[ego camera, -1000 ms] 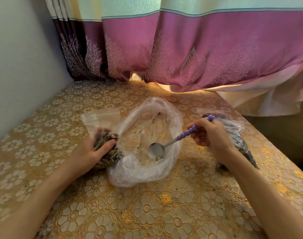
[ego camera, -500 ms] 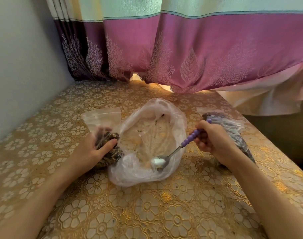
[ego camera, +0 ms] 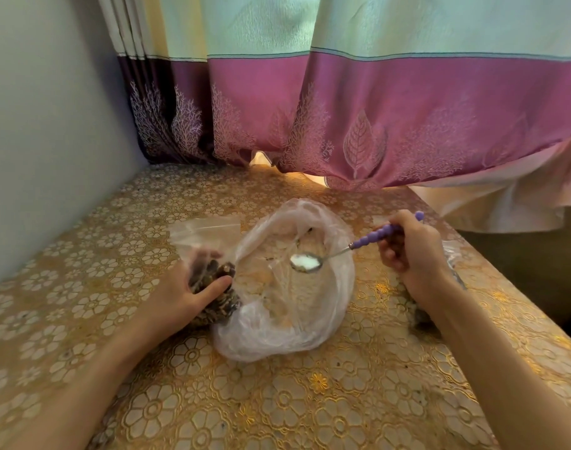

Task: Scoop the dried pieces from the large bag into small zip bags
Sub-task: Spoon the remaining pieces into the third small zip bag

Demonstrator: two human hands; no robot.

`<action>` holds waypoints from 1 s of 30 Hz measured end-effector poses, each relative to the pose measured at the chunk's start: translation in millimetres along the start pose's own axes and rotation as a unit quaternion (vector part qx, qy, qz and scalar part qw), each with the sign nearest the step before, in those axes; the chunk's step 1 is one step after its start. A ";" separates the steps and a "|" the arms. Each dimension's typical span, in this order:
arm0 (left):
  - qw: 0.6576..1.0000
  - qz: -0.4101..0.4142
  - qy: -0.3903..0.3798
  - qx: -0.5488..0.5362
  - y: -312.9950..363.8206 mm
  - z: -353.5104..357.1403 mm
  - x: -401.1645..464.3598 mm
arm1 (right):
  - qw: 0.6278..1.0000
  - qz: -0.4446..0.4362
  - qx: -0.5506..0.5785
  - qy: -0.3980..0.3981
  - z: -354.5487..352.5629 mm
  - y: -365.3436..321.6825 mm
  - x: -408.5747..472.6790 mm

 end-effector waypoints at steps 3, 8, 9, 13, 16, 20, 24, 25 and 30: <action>1.000 -0.008 -0.002 -0.010 0.9 -0.1 -0.6 | 1.000 -0.020 0.010 -0.011 22.7 -17.0 -1.1; 1.000 -0.009 -0.002 -0.022 2.2 -1.1 -3.1 | 0.997 -0.047 0.035 -0.056 75.9 -39.7 -1.8; 1.000 -0.007 0.000 -0.026 2.7 -2.0 -3.4 | 0.995 -0.053 0.036 -0.071 87.5 -42.6 -3.1; 0.998 -0.003 0.010 -0.058 4.2 -3.9 -3.5 | 0.985 -0.070 0.038 -0.151 123.2 -45.5 -12.5; 0.997 -0.016 0.015 -0.072 0.7 -3.9 -3.7 | 0.973 -0.088 -0.003 -0.214 138.0 -41.3 -23.8; 0.995 -0.029 0.027 -0.092 -3.4 -5.1 -4.0 | 0.965 -0.100 -0.039 -0.240 140.7 -36.5 -29.1; 0.993 -0.039 0.031 -0.104 -6.8 -5.0 -4.3 | 0.964 -0.107 -0.009 -0.243 132.3 -41.0 -26.0; 0.993 -0.041 0.030 -0.106 -7.1 -4.4 -4.3 | 0.965 -0.108 0.002 -0.239 128.7 -42.2 -24.4; 0.988 -0.042 0.037 -0.142 -1.7 -6.4 -3.7 | 0.982 -0.147 0.010 -0.114 80.5 -42.2 -10.3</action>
Point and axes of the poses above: each hand's wrist, its own x-axis towards the middle knuckle, its own z-axis out of the palm, y = z × x, the point moved 9 cm from there along x, towards the middle knuckle, and after that the axes turned 10 degrees about z, right-handed, at the moved point
